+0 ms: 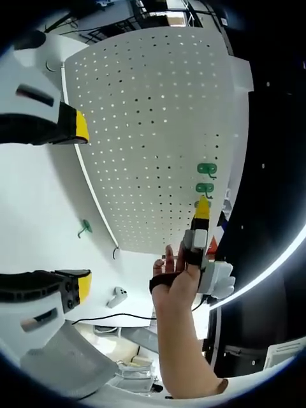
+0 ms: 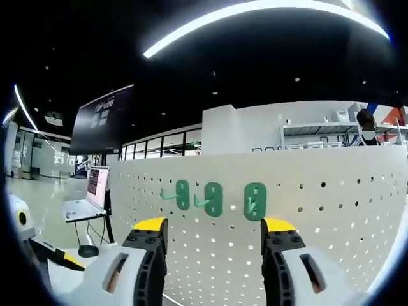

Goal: Insert the hook assembly into the mounting plate slot until the hook locks in place.

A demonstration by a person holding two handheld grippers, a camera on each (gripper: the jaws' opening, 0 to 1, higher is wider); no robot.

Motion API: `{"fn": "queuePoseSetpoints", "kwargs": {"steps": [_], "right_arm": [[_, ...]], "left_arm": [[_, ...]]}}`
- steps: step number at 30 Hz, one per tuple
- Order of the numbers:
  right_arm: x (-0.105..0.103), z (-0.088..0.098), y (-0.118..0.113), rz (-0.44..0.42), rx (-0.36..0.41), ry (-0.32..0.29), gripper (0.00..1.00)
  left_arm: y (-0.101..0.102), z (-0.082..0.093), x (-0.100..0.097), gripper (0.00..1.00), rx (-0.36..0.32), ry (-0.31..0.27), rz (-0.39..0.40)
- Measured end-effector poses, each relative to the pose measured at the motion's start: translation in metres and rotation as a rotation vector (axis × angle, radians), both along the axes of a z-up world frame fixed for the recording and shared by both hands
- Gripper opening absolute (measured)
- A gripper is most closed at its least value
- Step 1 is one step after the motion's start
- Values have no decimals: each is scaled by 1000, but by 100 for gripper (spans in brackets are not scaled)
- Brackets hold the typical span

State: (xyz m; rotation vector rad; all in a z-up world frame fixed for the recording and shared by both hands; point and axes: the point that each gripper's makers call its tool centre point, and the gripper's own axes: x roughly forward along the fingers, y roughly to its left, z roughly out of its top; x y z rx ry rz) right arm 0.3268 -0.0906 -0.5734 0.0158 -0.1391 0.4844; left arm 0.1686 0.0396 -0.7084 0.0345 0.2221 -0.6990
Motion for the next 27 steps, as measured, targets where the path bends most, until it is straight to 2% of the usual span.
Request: {"fn": "queuePoseSetpoints", "kwargs": {"steps": [11,15,27], "right_arm": [[-23,-11,-13,14,-19,8,57],[-34,-22,-15,25,-47,25,57],[-60,-46,-32,43,-53,72,59]], "left_arm": [[0,0,1,83,3,-2,-4],[0,1,4,83,1,-2,-5],[2,-3,4,83,6,5,-9]]}}
